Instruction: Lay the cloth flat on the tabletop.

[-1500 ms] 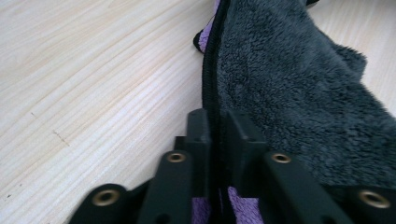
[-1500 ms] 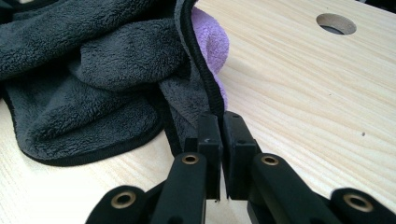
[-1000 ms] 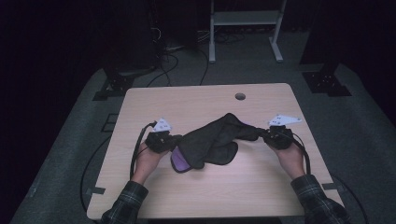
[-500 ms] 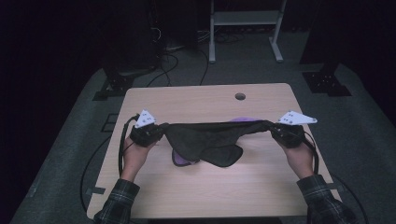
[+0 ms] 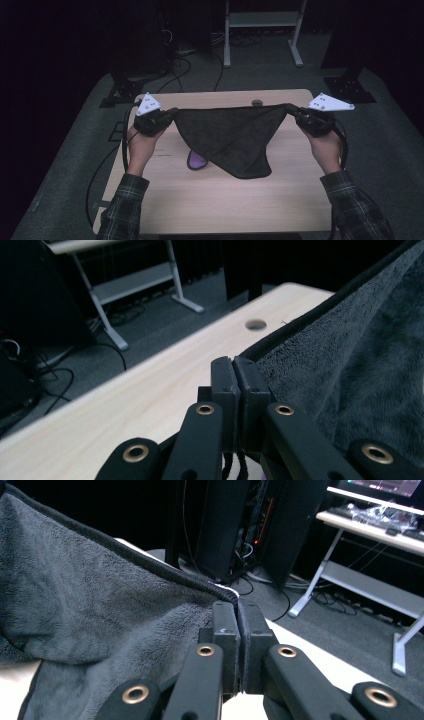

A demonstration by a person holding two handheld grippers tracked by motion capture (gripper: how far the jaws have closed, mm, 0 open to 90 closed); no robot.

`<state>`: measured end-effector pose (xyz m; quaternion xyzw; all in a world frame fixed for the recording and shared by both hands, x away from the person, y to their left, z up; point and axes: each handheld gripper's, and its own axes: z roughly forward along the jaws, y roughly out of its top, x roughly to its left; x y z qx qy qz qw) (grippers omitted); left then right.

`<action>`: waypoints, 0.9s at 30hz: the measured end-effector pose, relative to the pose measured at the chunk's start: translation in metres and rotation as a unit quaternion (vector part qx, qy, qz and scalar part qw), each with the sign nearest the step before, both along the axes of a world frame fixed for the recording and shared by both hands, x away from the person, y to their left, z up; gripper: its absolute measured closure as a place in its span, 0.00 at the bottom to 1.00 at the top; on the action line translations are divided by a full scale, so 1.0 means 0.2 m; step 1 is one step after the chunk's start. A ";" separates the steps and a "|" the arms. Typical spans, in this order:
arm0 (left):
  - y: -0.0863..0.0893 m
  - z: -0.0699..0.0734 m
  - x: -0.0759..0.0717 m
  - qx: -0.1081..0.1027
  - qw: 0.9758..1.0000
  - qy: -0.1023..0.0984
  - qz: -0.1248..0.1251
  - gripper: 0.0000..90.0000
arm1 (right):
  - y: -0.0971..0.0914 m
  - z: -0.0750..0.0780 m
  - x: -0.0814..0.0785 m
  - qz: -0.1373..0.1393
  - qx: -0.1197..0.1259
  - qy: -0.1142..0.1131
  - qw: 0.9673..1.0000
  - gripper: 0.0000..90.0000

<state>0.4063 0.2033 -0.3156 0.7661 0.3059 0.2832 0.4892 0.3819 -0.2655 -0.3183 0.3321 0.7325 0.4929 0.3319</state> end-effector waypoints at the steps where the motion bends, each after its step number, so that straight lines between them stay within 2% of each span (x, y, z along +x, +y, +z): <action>1: 0.00 0.03 0.01 -0.002 1.000 -0.005 0.002 0.98 | 0.00 0.01 0.01 0.000 0.001 -0.004 1.000 0.97; 5: 0.02 0.12 0.06 -0.008 1.000 -0.019 0.007 0.98 | 0.02 0.06 0.06 -0.003 0.008 -0.011 1.000 0.97; 9: 0.03 0.21 0.11 -0.023 0.999 -0.031 0.012 0.98 | 0.03 0.11 0.13 -0.006 0.017 -0.012 1.000 0.97; 14: 0.03 0.30 0.17 -0.027 0.998 -0.045 0.024 0.98 | 0.04 0.20 0.21 -0.013 0.030 -0.024 0.999 0.97; 18: 0.03 0.40 0.19 -0.041 0.996 -0.071 0.032 0.98 | 0.06 0.31 0.23 -0.018 0.037 -0.051 0.998 0.97; 20: 0.04 0.43 0.19 -0.047 0.995 -0.079 0.032 0.98 | 0.06 0.34 0.23 -0.019 0.043 -0.064 0.997 0.97; 23: 0.04 0.41 0.18 -0.049 0.996 -0.073 0.027 0.98 | 0.06 0.35 0.22 -0.016 0.041 -0.066 0.997 0.97; 27: 0.04 0.29 0.19 -0.043 0.998 -0.048 0.022 0.98 | 0.06 0.26 0.21 -0.015 0.037 -0.048 0.998 0.97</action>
